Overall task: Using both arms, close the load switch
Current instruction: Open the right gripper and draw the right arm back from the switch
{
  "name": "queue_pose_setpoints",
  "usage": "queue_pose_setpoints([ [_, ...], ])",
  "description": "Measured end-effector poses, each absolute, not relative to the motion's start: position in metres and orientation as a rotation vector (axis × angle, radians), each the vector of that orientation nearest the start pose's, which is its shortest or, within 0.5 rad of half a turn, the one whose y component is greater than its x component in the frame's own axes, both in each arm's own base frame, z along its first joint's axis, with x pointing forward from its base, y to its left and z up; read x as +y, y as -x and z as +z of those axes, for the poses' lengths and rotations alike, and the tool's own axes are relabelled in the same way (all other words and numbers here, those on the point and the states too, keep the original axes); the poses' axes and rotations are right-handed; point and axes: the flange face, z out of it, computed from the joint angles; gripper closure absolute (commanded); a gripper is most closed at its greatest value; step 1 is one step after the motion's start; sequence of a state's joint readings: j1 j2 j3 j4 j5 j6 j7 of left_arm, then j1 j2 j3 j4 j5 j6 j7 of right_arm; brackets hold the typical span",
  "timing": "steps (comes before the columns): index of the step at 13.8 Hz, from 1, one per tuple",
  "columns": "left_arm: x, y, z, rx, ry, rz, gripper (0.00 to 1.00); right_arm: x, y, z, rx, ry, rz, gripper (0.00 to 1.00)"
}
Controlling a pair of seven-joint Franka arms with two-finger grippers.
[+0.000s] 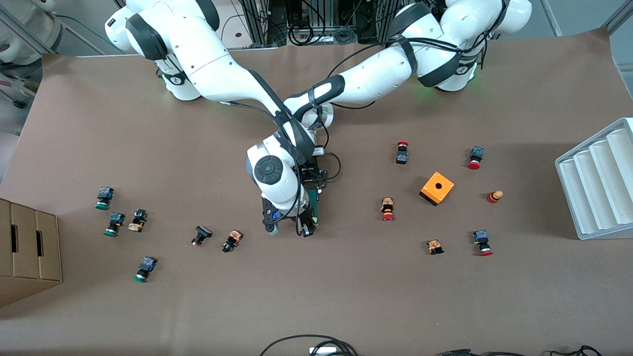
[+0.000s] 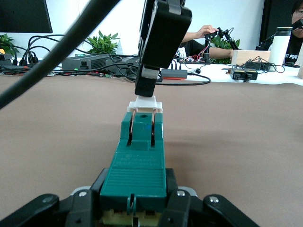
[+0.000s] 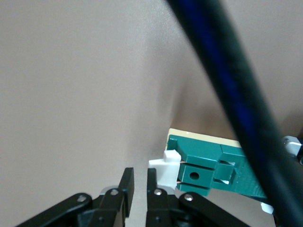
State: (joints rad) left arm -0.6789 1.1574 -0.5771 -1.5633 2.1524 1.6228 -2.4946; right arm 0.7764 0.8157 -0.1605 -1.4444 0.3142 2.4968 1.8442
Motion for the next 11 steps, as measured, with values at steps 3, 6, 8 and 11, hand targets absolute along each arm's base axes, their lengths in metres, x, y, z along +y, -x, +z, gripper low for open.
queue_pose_setpoints([
  [3,-0.5750,-0.3411,0.0455,-0.151,2.439,-1.927,0.52,0.4500,-0.5954,0.2278,1.842,2.205,0.028,0.81],
  [6,-0.5750,-0.3411,0.0455,-0.150,2.439,-1.926,0.52,0.4499,-0.5955,0.2242,1.844,2.207,0.027,0.77],
  [8,-0.5750,-0.3411,0.0455,-0.150,2.439,-1.926,0.52,0.4500,-0.5958,0.2246,1.843,2.206,0.026,0.70],
  [11,-0.5750,-0.3411,0.0454,-0.150,2.439,-1.927,0.52,0.4475,-0.5972,0.2257,1.858,2.219,0.038,0.43],
])
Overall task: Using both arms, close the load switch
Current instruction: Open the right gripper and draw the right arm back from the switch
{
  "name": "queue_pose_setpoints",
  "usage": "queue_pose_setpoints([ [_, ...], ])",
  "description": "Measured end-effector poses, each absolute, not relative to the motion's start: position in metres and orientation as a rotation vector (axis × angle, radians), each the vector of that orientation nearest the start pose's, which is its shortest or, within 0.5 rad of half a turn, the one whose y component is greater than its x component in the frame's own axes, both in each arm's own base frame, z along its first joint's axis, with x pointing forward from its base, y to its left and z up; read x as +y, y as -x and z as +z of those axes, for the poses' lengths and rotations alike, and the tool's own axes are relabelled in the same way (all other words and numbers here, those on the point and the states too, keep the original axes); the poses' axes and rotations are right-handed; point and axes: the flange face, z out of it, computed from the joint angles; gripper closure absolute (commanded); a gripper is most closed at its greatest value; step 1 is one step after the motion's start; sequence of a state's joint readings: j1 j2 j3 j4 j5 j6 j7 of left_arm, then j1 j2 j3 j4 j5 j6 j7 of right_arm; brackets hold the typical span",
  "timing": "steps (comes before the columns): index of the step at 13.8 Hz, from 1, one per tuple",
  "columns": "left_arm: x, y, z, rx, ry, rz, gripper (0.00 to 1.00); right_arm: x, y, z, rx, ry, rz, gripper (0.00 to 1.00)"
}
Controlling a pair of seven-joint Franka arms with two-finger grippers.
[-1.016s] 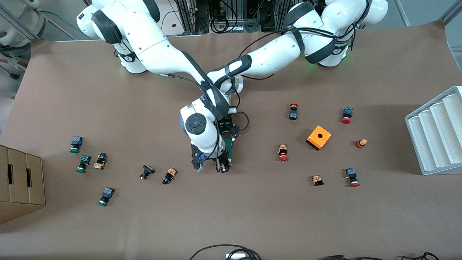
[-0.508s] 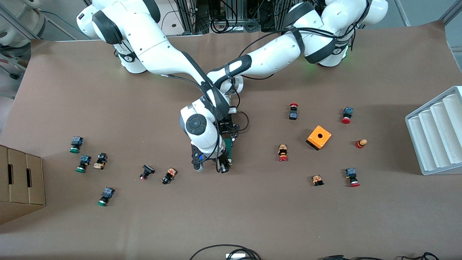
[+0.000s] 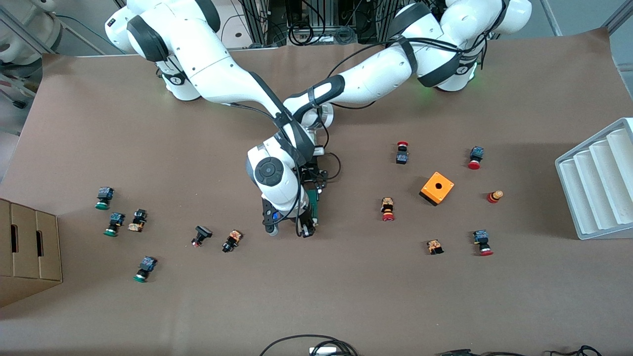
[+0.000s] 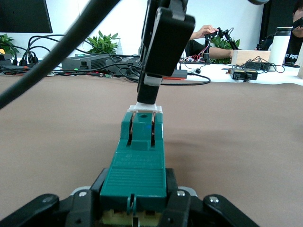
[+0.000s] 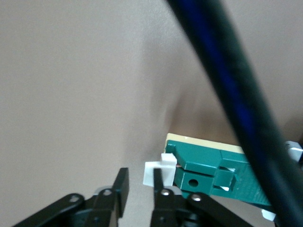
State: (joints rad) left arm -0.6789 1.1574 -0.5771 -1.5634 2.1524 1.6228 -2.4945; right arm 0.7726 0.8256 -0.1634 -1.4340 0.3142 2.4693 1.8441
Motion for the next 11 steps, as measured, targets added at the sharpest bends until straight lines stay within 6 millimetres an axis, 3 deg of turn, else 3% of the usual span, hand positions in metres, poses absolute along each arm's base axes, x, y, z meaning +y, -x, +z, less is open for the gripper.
queue_pose_setpoints([
  [2,-0.575,-0.341,0.045,-0.150,2.439,-1.927,0.51,0.443,-0.601,0.237,1.877,2.232,0.062,0.18],
  [3,-0.575,-0.341,0.045,-0.150,2.439,-1.927,0.45,0.440,-0.605,0.248,1.882,2.231,0.072,0.17],
  [4,-0.575,-0.341,0.045,-0.150,2.439,-1.926,0.42,0.436,-0.609,0.264,1.882,2.231,0.083,0.08],
  [5,-0.575,-0.341,0.045,-0.149,2.443,-1.925,0.26,0.431,-0.611,0.281,1.871,2.243,0.097,0.03],
  [6,-0.576,-0.341,0.045,-0.149,2.444,-1.925,0.09,0.427,-0.611,0.301,1.847,2.268,0.118,0.00],
  [7,-0.576,-0.341,0.045,-0.148,2.447,-1.925,0.00,0.423,-0.610,0.321,1.815,2.302,0.146,0.00],
  [11,-0.577,-0.340,0.045,-0.148,2.456,-1.921,0.00,0.397,-0.599,0.387,1.594,2.519,0.261,0.00],
])
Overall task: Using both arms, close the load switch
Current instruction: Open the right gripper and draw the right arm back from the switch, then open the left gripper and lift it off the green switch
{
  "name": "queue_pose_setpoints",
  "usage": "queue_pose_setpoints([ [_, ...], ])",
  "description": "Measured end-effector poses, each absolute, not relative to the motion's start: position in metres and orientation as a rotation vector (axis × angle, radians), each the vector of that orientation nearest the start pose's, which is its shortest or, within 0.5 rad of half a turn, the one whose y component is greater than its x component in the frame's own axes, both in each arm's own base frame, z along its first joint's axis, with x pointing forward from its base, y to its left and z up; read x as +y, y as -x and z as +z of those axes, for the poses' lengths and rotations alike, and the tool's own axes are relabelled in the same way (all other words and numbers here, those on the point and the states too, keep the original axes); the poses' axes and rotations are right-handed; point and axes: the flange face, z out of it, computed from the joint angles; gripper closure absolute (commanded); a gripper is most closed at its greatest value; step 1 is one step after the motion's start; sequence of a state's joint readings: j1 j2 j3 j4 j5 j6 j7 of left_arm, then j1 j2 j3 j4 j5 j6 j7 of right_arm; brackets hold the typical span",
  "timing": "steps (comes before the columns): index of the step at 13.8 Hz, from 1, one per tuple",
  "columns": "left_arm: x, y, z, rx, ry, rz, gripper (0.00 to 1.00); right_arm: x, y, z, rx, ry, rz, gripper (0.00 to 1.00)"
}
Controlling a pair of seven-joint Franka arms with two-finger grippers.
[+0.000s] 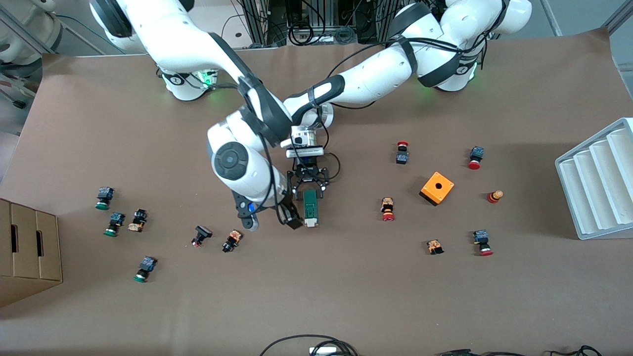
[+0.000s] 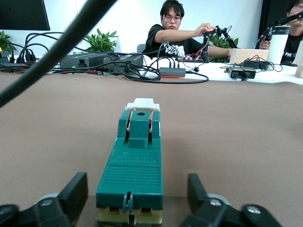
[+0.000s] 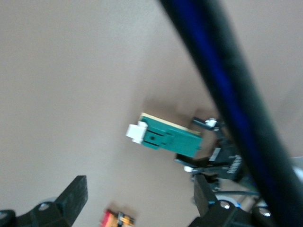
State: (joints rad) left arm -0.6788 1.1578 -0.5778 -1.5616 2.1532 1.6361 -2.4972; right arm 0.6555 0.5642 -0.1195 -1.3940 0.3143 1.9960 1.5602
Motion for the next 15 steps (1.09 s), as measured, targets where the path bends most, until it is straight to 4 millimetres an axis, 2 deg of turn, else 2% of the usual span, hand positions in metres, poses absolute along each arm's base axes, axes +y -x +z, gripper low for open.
queue_pose_setpoints([
  [4,-0.578,-0.340,0.047,-0.182,2.464,-1.895,0.00,0.350,-0.590,0.443,1.297,2.722,0.383,0.00],
  [7,-0.580,-0.337,0.053,-0.229,2.479,-1.852,0.00,0.295,-0.585,0.496,1.062,2.840,0.411,0.00],
  [9,-0.583,-0.334,0.056,-0.244,2.490,-1.837,0.00,0.252,-0.579,0.533,0.910,2.886,0.423,0.00],
  [11,-0.585,-0.336,0.065,-0.285,2.492,-1.817,0.00,0.200,-0.571,0.568,0.754,2.924,0.426,0.00],
  [15,-0.595,-0.343,0.104,-0.365,2.520,-1.801,0.00,0.090,-0.544,0.627,0.373,2.974,0.351,0.00],
])
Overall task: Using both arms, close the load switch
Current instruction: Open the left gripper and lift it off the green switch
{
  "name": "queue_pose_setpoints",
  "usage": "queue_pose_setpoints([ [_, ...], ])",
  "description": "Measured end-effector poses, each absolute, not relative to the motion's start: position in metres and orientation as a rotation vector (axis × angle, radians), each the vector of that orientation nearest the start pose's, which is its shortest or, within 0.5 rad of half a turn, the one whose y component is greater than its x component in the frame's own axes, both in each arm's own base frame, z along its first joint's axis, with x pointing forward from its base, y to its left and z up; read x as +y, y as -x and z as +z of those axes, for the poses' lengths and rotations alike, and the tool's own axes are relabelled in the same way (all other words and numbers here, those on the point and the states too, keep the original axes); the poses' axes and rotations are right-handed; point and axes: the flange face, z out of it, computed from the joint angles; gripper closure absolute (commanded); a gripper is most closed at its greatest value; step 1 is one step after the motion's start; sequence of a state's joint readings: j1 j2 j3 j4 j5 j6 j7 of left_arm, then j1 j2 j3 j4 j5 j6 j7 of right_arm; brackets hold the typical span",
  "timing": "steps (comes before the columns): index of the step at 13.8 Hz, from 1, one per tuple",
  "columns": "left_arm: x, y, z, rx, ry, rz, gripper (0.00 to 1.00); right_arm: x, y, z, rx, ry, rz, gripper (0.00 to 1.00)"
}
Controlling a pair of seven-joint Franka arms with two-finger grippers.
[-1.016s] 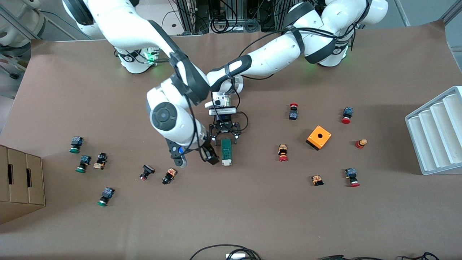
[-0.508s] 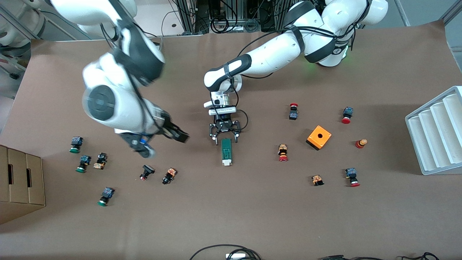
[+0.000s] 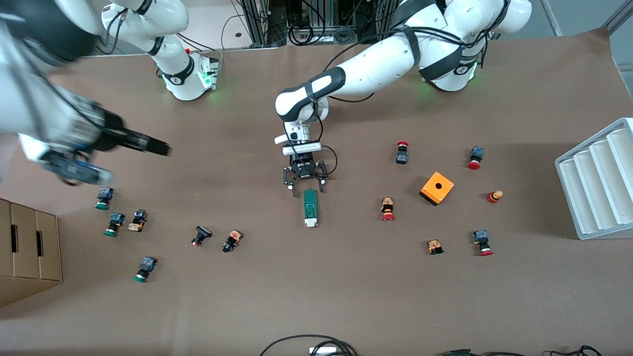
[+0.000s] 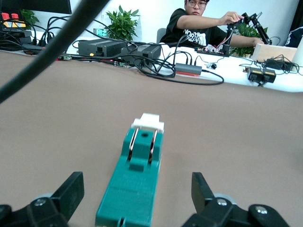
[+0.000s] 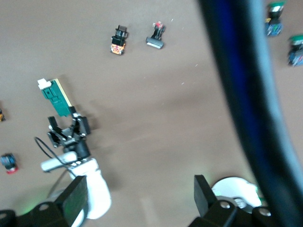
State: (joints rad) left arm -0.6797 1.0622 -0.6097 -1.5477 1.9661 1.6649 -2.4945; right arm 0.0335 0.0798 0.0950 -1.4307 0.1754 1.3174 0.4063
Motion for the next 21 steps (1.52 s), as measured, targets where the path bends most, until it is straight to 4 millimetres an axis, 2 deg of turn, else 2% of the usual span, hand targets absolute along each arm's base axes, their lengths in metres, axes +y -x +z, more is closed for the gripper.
queue_pose_setpoints([
  [3,-0.603,-0.343,0.134,-0.423,2.538,-1.797,0.00,0.029,-0.528,0.650,0.118,3.024,0.267,0.00],
  [7,-0.614,-0.343,0.180,-0.464,2.586,-1.778,0.00,-0.051,-0.523,0.650,-0.105,3.017,0.209,0.00],
  [9,-0.616,-0.342,0.204,-0.452,2.612,-1.722,0.00,-0.079,-0.525,0.648,-0.137,3.030,0.150,0.00],
  [11,-0.619,-0.340,0.224,-0.440,2.634,-1.683,0.00,-0.087,-0.528,0.647,-0.139,3.052,0.115,0.00],
  [17,-0.617,-0.340,0.270,-0.365,2.646,-1.541,0.00,-0.091,-0.536,0.646,-0.138,3.107,0.065,0.00],
  [21,-0.610,-0.344,0.319,-0.306,2.652,-1.413,0.00,-0.096,-0.538,0.647,-0.136,3.149,0.055,0.00],
])
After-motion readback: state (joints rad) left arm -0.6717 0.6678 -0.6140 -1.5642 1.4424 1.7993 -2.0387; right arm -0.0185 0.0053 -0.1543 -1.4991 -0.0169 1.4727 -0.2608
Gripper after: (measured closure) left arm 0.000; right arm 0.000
